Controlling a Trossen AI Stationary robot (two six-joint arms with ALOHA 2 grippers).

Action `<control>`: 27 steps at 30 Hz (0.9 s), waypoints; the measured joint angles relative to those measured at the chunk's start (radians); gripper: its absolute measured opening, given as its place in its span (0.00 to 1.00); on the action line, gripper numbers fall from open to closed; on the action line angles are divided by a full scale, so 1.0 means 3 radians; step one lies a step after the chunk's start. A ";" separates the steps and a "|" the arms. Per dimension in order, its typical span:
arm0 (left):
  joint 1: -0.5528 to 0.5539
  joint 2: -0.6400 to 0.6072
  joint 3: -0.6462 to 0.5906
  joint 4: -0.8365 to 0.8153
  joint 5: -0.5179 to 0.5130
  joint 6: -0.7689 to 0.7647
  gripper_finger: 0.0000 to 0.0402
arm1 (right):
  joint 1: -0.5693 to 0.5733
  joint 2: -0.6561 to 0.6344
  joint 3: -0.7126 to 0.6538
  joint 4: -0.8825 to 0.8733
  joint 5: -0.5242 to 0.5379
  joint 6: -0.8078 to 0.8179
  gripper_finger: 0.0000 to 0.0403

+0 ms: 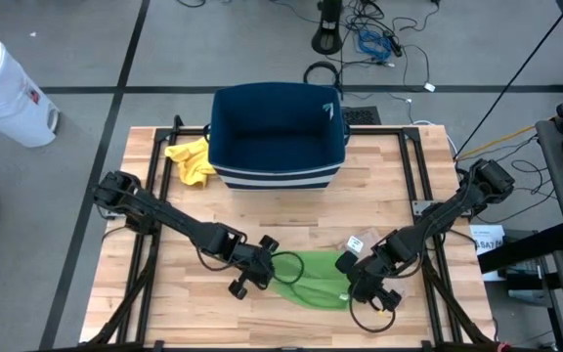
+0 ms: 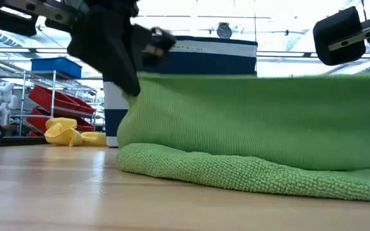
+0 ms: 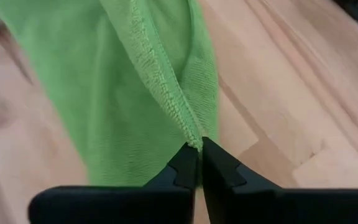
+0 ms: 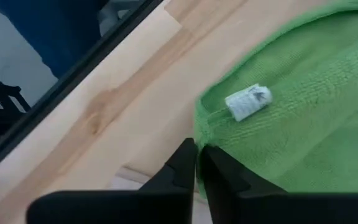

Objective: Fold towel
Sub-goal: Fold the green towel

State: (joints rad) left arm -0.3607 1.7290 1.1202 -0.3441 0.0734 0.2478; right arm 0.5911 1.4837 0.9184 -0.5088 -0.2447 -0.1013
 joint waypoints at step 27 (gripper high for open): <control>-0.0030 0.0286 -0.0005 0.0307 0.0266 -0.0824 0.43 | 0.0006 0.0000 0.0000 0.0189 -0.0150 0.0324 0.29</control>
State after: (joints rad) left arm -0.3698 1.8149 1.1187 -0.2520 0.1532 0.0006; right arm 0.5930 1.4837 0.9184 -0.4522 -0.2896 -0.0041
